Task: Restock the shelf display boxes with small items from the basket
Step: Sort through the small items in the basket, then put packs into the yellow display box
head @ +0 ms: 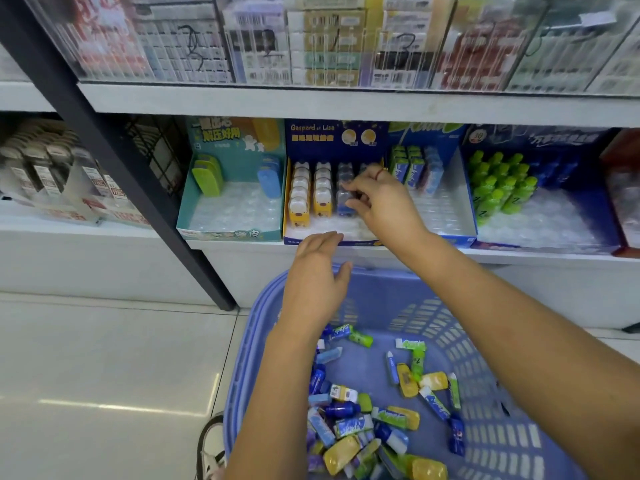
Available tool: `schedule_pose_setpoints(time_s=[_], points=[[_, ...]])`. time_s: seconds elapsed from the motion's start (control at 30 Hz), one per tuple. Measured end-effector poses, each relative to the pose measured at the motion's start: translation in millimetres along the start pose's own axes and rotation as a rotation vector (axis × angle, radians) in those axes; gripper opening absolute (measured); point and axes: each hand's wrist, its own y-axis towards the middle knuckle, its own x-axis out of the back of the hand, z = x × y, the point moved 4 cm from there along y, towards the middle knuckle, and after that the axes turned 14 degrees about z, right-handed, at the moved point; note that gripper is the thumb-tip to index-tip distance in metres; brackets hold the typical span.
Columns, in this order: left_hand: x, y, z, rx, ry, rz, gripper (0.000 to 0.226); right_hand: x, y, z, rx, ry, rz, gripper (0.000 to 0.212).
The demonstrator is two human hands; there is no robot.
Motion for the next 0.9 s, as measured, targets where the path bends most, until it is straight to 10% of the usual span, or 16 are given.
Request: schedule_pose_setpoints(time_s=[0.33,0.6,0.9], points=[[1.6,-18.9,5.6,0.001,-0.192,-0.091,0.019,2.2,-47.1,18.6,0.036,-0.042,0.042,0.026],[-113.3,-67.3,70.2,0.386,0.273,0.975,0.038,-156.7,-133.8,-35.0,-0.281,0.009,0.97,0.036],[-147.5,-104.0,104.7,0.41,0.625,1.492,0.061,-247.0,-157.7,-41.0,-0.366,0.286,1.118,0.047]])
